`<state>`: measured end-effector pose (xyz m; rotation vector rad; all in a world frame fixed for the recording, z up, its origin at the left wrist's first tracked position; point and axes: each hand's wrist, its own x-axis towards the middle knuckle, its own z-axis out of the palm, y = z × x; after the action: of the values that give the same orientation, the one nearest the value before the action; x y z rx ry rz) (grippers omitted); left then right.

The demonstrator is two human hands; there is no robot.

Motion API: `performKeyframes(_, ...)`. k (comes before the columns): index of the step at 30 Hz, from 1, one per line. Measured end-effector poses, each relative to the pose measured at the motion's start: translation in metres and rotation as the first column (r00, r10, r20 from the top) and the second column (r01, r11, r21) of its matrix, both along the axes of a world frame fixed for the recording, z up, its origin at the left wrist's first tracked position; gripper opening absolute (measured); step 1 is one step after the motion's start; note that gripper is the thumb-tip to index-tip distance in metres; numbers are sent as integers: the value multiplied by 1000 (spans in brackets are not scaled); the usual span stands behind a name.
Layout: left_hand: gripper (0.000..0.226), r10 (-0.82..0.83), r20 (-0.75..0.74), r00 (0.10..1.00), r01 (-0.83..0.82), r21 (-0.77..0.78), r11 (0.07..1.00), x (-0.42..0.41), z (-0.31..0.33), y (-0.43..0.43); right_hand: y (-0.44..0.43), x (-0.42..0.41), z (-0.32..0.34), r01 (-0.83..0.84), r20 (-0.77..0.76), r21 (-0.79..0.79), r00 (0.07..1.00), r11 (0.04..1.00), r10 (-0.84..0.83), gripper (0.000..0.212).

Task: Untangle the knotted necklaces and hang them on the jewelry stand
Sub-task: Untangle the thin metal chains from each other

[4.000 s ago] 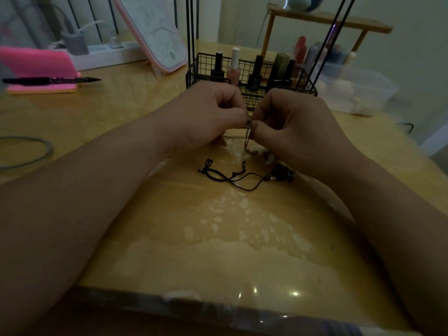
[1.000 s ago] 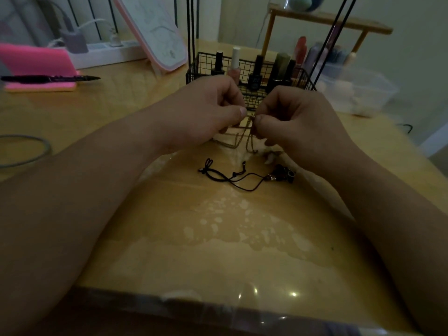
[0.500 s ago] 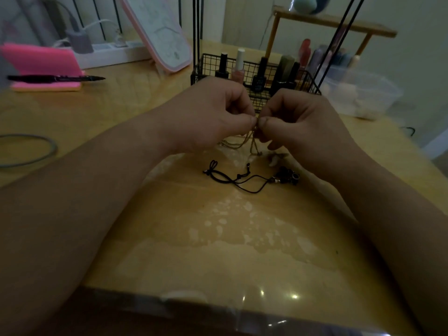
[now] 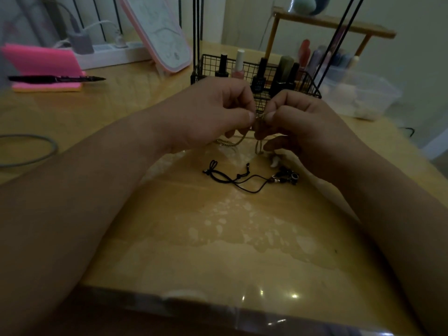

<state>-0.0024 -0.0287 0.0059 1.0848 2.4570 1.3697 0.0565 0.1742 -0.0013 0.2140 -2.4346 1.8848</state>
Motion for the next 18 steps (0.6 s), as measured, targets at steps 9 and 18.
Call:
performKeyframes(9,11,20,-41,999,-21,-3,1000,2,-1,1,1,-1,-1,13,-36,0,999,1000,-13,3)
performKeyframes(18,3,31,-33,999,-31,13,999,1,0,0,2,-2,-2,20,-75,35,997,999,-17,6)
